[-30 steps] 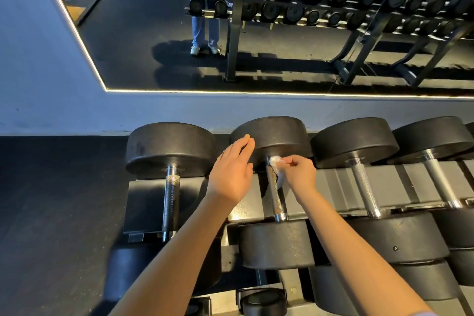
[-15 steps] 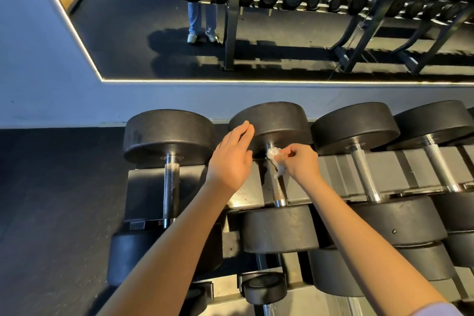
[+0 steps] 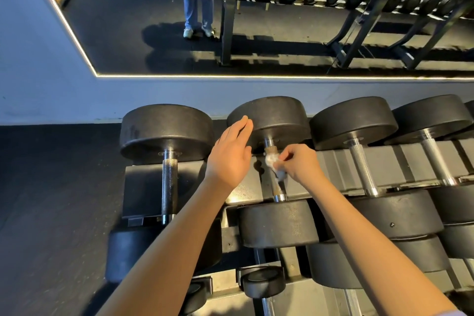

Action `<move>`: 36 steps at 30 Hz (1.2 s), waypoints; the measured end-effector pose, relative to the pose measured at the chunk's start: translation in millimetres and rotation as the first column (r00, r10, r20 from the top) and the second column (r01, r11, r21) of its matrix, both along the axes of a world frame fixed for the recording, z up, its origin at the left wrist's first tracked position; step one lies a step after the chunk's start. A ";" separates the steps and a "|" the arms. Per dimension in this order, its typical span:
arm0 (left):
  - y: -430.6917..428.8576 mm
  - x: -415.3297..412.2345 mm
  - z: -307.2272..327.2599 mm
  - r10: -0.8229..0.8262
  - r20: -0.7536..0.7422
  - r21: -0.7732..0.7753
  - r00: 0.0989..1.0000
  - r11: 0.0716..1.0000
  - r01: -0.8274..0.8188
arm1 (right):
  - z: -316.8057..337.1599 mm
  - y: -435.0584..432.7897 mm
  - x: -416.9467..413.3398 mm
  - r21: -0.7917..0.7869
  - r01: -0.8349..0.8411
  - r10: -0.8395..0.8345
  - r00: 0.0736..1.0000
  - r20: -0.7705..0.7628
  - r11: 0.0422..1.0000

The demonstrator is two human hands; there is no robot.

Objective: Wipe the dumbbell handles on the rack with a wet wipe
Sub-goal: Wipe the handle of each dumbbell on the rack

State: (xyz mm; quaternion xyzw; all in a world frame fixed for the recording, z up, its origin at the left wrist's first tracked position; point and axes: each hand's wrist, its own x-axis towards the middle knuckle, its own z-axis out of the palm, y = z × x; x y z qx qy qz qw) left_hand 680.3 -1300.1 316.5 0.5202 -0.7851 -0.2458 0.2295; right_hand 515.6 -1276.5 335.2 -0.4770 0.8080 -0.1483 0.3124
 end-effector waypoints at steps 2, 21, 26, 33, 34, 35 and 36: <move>-0.5 0.7 -0.5 0.002 -0.007 -0.011 1.000 1.000 -0.002 | -1.7 11.6 -3.2 0.198 -0.131 0.144 0.988 -0.051 0.971; 0.3 -0.6 -3.1 0.006 -0.012 0.011 1.000 1.000 -0.005 | -6.6 13.0 -4.8 0.179 -0.062 0.067 0.997 -0.028 0.982; 0.0 0.4 -2.8 -0.016 0.003 0.030 1.000 0.999 0.016 | -6.9 -1.4 3.3 -0.183 0.117 -0.104 0.991 0.082 0.976; 0.2 1.7 -0.9 -0.018 0.000 0.050 1.000 0.999 0.018 | -4.6 4.0 -3.5 0.059 -0.005 0.005 1.000 -0.002 0.998; 0.4 1.6 -0.8 -0.020 -0.001 0.049 1.000 0.999 0.020 | -5.9 8.3 -3.2 0.089 -0.016 0.017 1.000 -0.012 0.996; 0.4 1.2 -0.7 -0.018 -0.002 0.047 1.000 0.999 0.019 | -6.9 10.8 -1.9 0.084 -0.011 0.012 1.000 -0.013 0.996; 0.5 0.9 -0.5 -0.016 -0.003 0.045 1.000 0.999 0.016 | -6.4 10.8 -0.3 0.059 0.004 -0.003 1.000 -0.018 0.998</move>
